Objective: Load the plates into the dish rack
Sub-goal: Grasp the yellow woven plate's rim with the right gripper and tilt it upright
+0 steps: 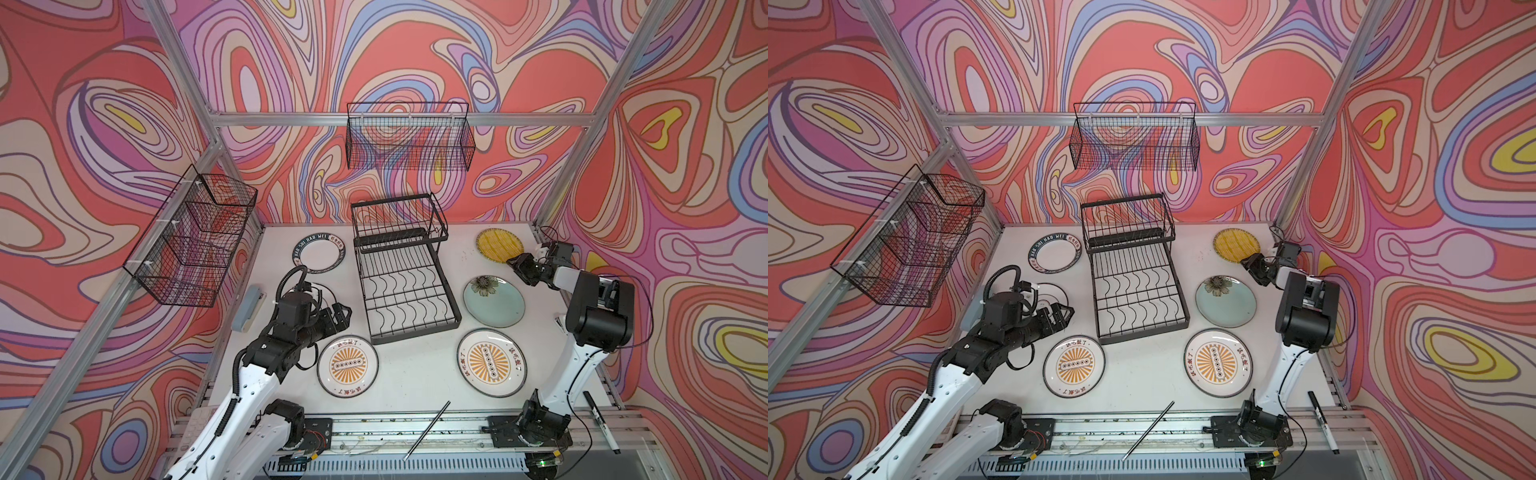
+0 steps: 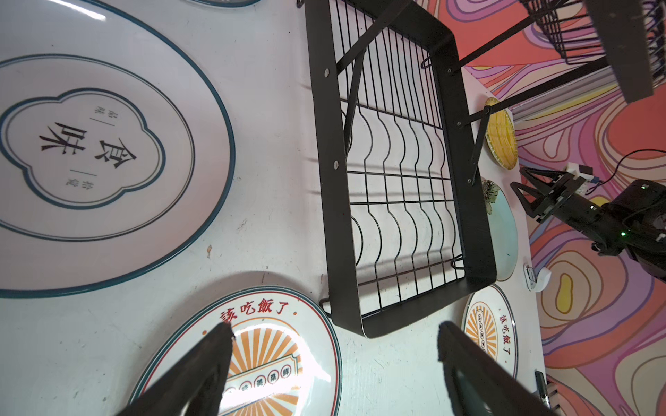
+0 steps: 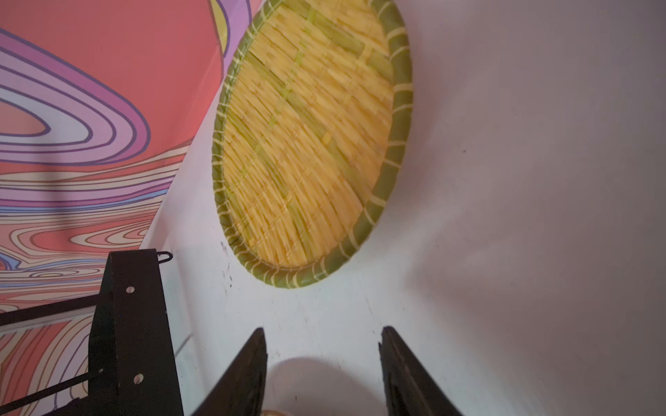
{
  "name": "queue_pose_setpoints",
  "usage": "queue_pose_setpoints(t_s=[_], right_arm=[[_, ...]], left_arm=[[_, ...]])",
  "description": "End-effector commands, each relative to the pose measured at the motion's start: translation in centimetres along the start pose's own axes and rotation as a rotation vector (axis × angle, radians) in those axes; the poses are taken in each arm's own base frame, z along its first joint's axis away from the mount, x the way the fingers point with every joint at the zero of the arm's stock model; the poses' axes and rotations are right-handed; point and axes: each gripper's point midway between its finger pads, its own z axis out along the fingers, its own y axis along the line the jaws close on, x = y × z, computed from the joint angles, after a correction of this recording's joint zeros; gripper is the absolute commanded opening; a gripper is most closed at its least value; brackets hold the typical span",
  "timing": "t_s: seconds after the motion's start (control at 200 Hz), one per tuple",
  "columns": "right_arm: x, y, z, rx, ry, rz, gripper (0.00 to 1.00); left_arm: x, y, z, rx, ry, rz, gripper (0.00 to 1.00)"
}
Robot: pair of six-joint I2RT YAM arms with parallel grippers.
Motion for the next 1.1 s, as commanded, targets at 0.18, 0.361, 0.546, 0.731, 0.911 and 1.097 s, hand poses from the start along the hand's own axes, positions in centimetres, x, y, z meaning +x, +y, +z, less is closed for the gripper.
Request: queue_pose_setpoints(t_s=[0.18, 0.361, 0.546, 0.731, 0.911, 1.097], right_arm=[[-1.9, -1.8, 1.6, -0.002, -0.06, 0.119, 0.51], [-2.3, -2.3, 2.9, -0.035, -0.073, 0.193, 0.49], [-2.7, -3.4, 4.0, -0.015, -0.094, 0.251, 0.46], [-2.9, -4.2, 5.2, -0.011, -0.09, 0.288, 0.42], [-2.5, -5.5, 5.8, 0.029, -0.088, 0.305, 0.37], [-2.2, -5.8, 6.1, 0.038, -0.071, 0.288, 0.28]], left_arm=[[0.2, -0.2, -0.2, 0.018, -0.003, -0.009, 0.91], [0.4, -0.3, -0.6, 0.031, -0.005, -0.017, 0.91], [0.6, 0.3, -1.3, -0.002, -0.014, -0.015, 0.91], [0.7, 0.7, -1.9, -0.013, -0.025, -0.013, 0.91], [0.7, 1.8, -2.2, -0.077, -0.026, -0.002, 0.91], [1.0, 2.1, -2.1, -0.101, -0.006, -0.003, 0.9]])
